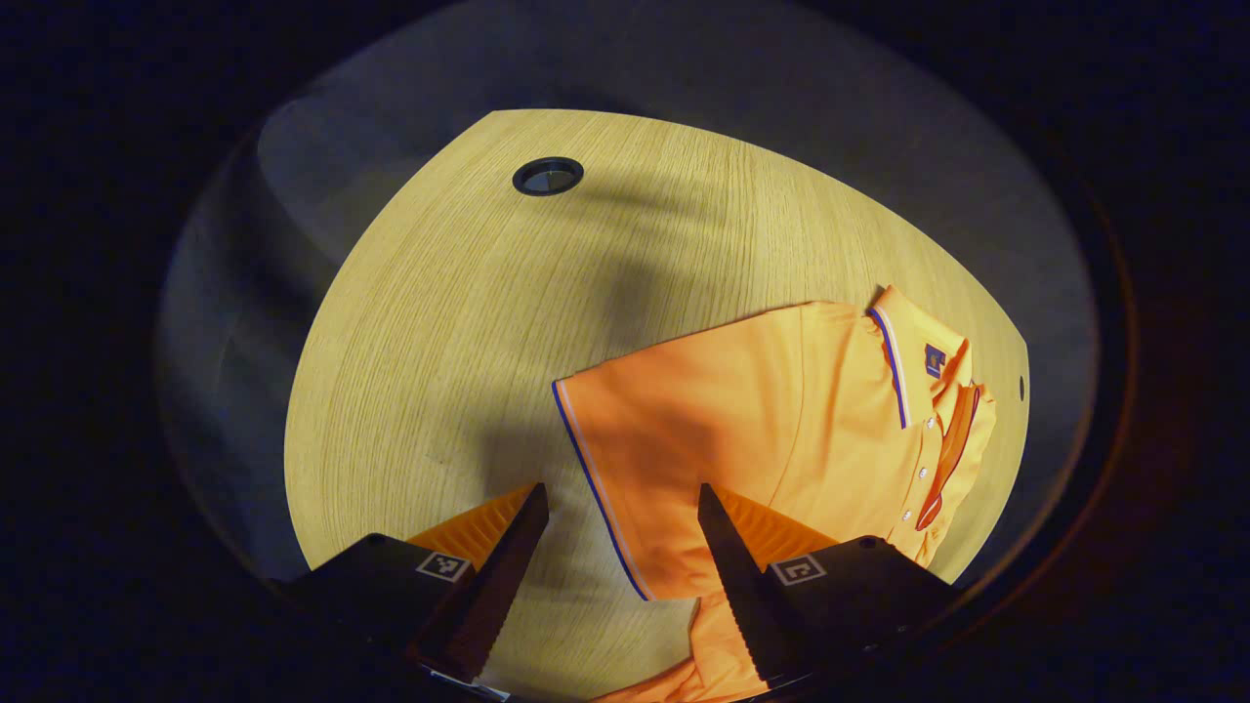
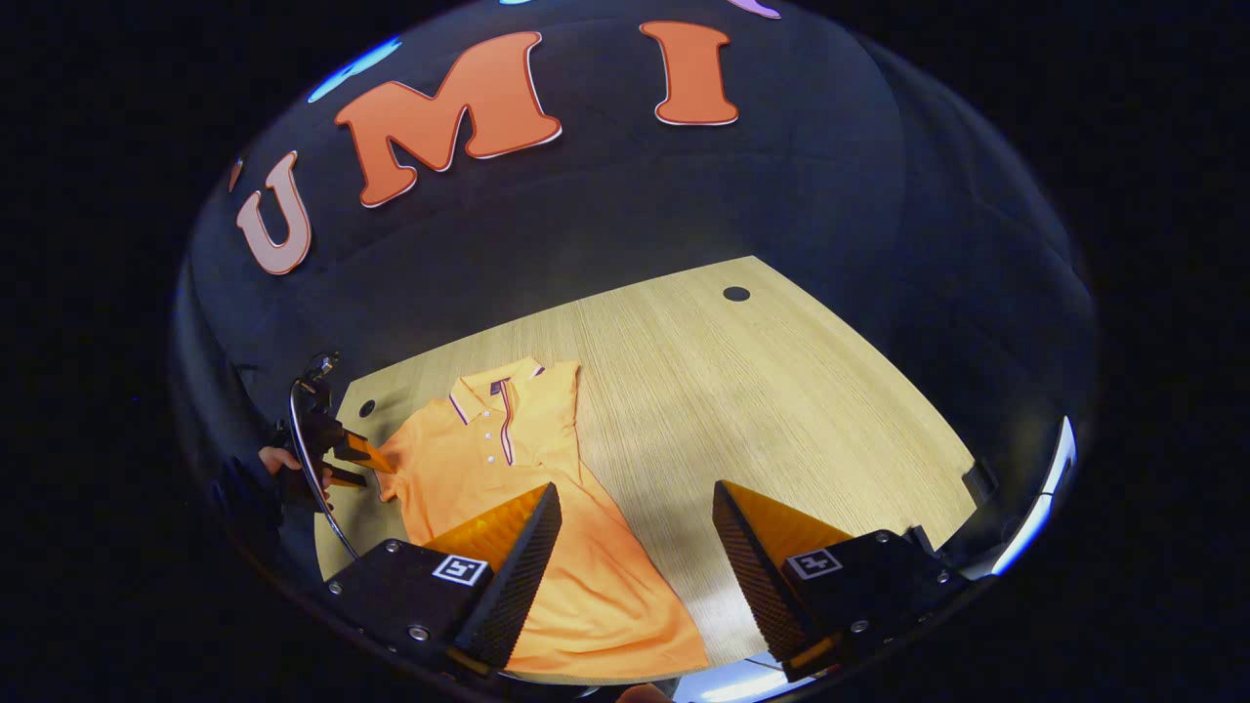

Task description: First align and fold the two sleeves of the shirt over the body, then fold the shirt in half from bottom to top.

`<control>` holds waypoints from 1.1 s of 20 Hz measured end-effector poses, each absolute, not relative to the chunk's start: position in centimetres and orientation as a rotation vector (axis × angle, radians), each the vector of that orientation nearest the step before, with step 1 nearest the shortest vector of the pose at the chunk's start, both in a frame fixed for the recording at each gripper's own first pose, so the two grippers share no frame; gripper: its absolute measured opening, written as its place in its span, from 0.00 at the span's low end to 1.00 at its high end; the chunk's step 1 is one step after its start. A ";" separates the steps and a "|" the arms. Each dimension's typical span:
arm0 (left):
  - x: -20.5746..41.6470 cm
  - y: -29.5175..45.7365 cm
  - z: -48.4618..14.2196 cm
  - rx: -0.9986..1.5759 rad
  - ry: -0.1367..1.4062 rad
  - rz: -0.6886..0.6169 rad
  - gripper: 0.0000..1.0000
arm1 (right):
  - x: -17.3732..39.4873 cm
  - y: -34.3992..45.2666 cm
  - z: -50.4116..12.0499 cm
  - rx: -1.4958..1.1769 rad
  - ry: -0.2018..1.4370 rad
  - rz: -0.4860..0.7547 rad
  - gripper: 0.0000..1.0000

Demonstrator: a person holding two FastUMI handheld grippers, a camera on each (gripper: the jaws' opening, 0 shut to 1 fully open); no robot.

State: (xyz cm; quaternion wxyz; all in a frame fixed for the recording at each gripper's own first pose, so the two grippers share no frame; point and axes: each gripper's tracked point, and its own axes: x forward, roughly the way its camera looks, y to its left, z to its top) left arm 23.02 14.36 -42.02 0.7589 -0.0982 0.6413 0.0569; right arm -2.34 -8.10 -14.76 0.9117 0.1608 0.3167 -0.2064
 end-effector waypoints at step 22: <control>27.0 10.1 -37.6 -0.093 1.221 -0.108 0.04 | -5.8 -7.6 -14.8 0.280 0.600 -0.488 0.96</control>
